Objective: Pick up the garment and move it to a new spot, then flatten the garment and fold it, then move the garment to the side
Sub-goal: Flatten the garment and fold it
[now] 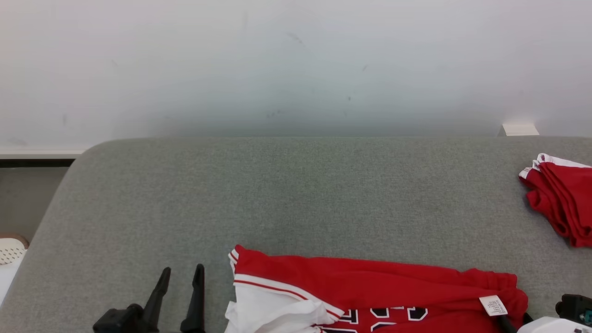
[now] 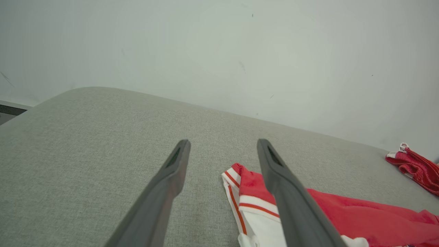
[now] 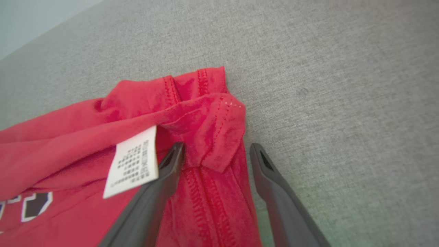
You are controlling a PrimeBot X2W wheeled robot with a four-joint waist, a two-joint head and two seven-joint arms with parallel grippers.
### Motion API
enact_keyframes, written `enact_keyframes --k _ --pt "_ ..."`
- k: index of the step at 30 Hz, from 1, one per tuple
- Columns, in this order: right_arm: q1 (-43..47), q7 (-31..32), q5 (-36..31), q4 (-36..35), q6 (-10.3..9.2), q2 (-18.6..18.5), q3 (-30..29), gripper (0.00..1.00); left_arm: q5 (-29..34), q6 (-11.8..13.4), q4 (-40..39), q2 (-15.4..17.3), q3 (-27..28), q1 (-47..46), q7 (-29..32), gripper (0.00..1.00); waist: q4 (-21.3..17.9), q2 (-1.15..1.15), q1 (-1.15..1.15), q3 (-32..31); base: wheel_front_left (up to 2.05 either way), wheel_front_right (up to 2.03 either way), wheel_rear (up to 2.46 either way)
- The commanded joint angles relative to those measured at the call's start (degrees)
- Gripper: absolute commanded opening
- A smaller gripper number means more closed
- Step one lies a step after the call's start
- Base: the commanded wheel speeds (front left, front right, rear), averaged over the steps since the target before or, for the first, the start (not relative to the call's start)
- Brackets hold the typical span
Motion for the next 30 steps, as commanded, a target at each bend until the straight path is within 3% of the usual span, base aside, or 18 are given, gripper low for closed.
enact_keyframes --k 1,4,5,6,7,8,16,24,30 --pt "0.2 1.4 0.5 1.7 -0.12 0.8 0.6 1.00 1.0 -0.3 0.2 0.0 0.2 -0.5 0.0 1.00 0.1 0.00 0.00 0.1 0.00 0.00 0.00" --pt "-0.3 3.3 2.3 3.0 0.01 1.7 2.5 1.00 1.1 -0.6 0.7 -0.2 0.5 -0.7 0.0 1.00 0.4 0.00 0.00 0.4 0.00 0.00 0.00" --pt "-0.8 2.8 3.0 2.7 0.04 1.9 2.8 0.49 1.2 -0.7 0.9 -0.3 0.6 -0.8 0.0 1.00 0.5 0.00 0.00 0.4 0.00 0.00 0.00" --pt "-1.3 2.2 3.5 2.5 0.09 1.9 3.1 0.35 1.3 -0.7 1.0 -0.4 0.7 -0.9 0.0 1.00 0.7 0.00 0.00 0.5 0.00 0.00 0.00" --pt "-1.6 1.7 4.1 2.2 0.09 1.9 3.2 0.35 1.1 -0.8 1.1 -0.5 0.8 -0.9 0.0 1.00 0.8 0.00 0.00 0.5 0.00 0.00 0.00" --pt "-1.9 0.9 4.7 1.9 0.08 1.6 3.3 0.00 1.1 -0.9 1.2 -0.5 0.9 -1.0 0.0 1.00 0.9 0.00 0.00 0.5 0.00 0.00 0.00" --pt "-3.3 -2.5 6.9 0.5 -0.06 -2.0 2.7 0.00 1.5 -1.2 1.8 -1.1 1.5 -0.5 0.0 1.00 1.6 0.00 0.00 0.5 0.00 0.00 0.00" --pt "-3.6 -4.5 4.5 -0.3 -0.13 -6.4 0.1 0.00 2.0 -1.6 2.2 -1.7 2.0 0.0 0.0 1.00 1.1 0.00 0.00 0.1 0.00 0.00 0.00" --pt "-1.7 -3.6 4.0 -9.3 -0.12 -4.7 0.7 0.00 2.1 -1.8 2.5 -2.0 2.3 0.5 0.0 1.00 0.5 0.00 0.00 -0.8 0.00 0.00 0.00"
